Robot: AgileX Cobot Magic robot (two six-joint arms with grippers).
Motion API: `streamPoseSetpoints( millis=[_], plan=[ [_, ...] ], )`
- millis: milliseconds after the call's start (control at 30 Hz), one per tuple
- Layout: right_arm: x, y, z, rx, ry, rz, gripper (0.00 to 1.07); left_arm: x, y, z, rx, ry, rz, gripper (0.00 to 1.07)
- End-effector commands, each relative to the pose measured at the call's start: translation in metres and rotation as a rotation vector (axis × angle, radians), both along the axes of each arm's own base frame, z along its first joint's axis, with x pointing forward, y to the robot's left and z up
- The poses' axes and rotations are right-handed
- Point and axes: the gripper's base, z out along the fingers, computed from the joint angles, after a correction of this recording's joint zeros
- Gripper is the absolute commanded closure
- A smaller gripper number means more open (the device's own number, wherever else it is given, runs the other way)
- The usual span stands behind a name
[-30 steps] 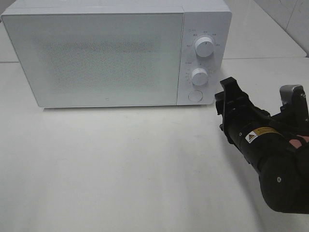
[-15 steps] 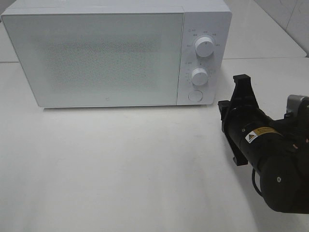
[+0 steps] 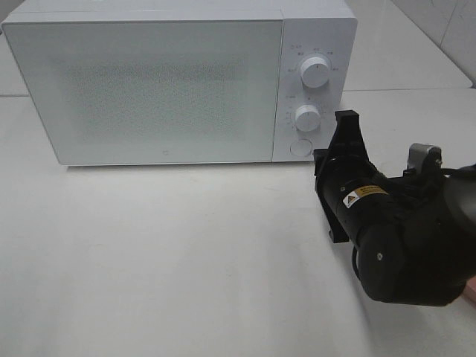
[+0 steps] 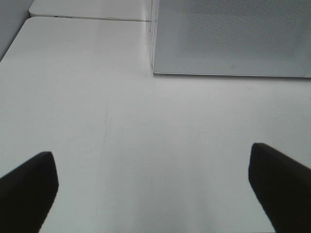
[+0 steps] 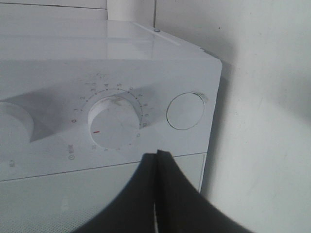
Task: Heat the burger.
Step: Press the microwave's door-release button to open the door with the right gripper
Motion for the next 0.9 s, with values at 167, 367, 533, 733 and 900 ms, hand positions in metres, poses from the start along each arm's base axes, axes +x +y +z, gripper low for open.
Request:
streamPoseSetpoints(
  millis=[167, 367, 533, 733, 900],
  plan=[
    [0.021, 0.007, -0.010, 0.040, 0.087, -0.014, 1.07, -0.003, 0.000, 0.000, 0.000, -0.019, -0.004, 0.07],
    [0.034, 0.010, -0.011, 0.035, 0.112, -0.011, 1.07, -0.003, 0.000, 0.000, 0.000, -0.019, -0.004, 0.07],
    [0.044, 0.020, -0.023, 0.039, 0.156, -0.003, 1.07, -0.003, 0.000, 0.000, 0.000, -0.019, -0.004, 0.07],
    [0.055, 0.023, -0.028, 0.044, 0.153, -0.017, 1.07, -0.003, 0.000, 0.000, 0.000, -0.019, -0.004, 0.07],
    [0.064, 0.021, -0.026, 0.038, 0.135, -0.031, 1.07, -0.003, 0.000, 0.000, 0.000, -0.019, -0.004, 0.07]
  ],
)
